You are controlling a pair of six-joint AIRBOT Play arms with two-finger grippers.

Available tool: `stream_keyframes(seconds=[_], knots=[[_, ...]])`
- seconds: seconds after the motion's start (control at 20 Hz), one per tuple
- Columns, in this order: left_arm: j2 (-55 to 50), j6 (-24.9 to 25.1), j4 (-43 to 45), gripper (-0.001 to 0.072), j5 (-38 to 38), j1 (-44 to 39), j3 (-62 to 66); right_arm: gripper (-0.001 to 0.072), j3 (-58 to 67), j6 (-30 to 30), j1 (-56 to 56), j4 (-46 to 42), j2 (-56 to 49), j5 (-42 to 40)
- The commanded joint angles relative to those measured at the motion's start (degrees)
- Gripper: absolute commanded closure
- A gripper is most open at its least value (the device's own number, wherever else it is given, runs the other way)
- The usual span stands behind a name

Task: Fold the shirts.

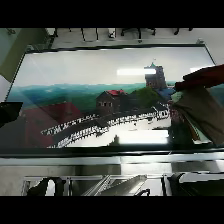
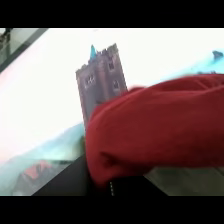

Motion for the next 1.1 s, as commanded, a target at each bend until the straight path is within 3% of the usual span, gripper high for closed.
stream_keyframes(seconds=[0.0, 0.3, 0.6, 0.8, 1.0, 1.05], knots=[[0.0, -0.6, -0.4, 0.0696, 0.0, 0.1, 0.0, 0.0692, 0.3, 2.7, -4.1, -1.1, 0.8, -10.6], [0.0, -0.6, -0.4, 0.0696, 0.6, 0.1, 0.0, 0.0693, 0.3, 8.4, -5.8, -3.6, 7.8, -13.0], [0.0, -0.6, -0.3, 0.0696, 4.4, 0.1, 0.0, 0.0693, -7.6, 13.4, -5.8, -21.8, 12.4, -20.7], [0.0, -0.5, -0.3, 0.0696, 4.4, 0.1, 0.0, 0.0692, -22.1, 17.9, -6.0, -38.7, 17.8, -19.5], [0.0, -0.6, -0.4, 0.0696, 4.3, 0.1, 0.0, 0.0689, -35.0, 18.6, -6.0, -39.5, 18.2, -13.2], [0.0, -0.5, -0.4, 0.0696, 4.3, 0.1, 0.0, 0.0641, -37.2, 18.6, -6.0, -38.6, 18.2, -10.6]])
